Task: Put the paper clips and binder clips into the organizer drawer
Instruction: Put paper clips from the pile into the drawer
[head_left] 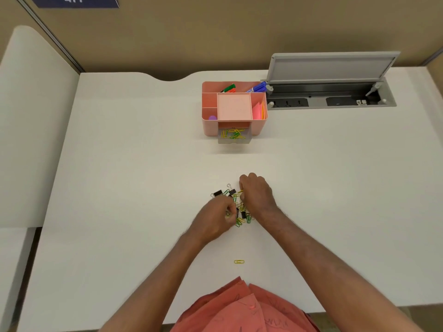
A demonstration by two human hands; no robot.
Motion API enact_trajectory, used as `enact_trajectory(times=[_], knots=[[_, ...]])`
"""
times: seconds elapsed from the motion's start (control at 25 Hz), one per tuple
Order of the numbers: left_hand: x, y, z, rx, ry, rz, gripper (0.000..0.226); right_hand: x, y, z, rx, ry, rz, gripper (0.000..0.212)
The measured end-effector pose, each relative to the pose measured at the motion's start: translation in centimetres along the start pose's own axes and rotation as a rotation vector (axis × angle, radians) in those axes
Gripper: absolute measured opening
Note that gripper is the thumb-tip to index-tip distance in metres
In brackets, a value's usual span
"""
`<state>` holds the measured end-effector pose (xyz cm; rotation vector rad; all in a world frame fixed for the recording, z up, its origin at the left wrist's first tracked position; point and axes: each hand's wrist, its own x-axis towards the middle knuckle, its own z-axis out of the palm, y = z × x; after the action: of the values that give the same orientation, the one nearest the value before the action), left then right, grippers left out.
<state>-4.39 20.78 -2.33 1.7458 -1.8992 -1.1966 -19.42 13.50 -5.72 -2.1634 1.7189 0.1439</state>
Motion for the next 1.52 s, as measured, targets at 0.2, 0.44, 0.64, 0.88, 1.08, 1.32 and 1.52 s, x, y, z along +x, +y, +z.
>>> enact_trajectory(times=[0.2,0.44,0.64,0.88,1.08,1.32,1.52], knots=[[-4.4,-0.7,4.4,0.138,-0.175,0.083,0.004,0.3,0.7,-0.3,-0.071,0.049,-0.054,0.026],[-6.7,-1.0,8.0,0.338,-0.176,0.159,0.005,1.5,2.9,-0.9,0.295,0.031,0.052,0.018],[-7.4,-0.5,9.4,0.489,-0.108,0.136,0.016,1.3,4.3,-2.4,1.200,-0.123,0.412,0.016],[-7.6,1.3,10.2,0.515,-0.074,-0.042,0.034,-0.1,5.3,-2.9,1.931,-0.281,0.715,0.035],[-7.3,0.7,10.7,0.403,0.020,-0.145,0.030,-0.2,5.3,-2.9,1.837,-0.326,0.668,0.042],[-6.4,1.1,9.5,0.068,0.136,-0.343,0.023,2.2,4.2,-6.9,1.361,-0.134,0.259,0.025],[-4.6,2.0,4.7,-0.165,0.263,-0.339,0.026,7.3,1.2,-11.7,0.801,0.161,-0.045,0.029]])
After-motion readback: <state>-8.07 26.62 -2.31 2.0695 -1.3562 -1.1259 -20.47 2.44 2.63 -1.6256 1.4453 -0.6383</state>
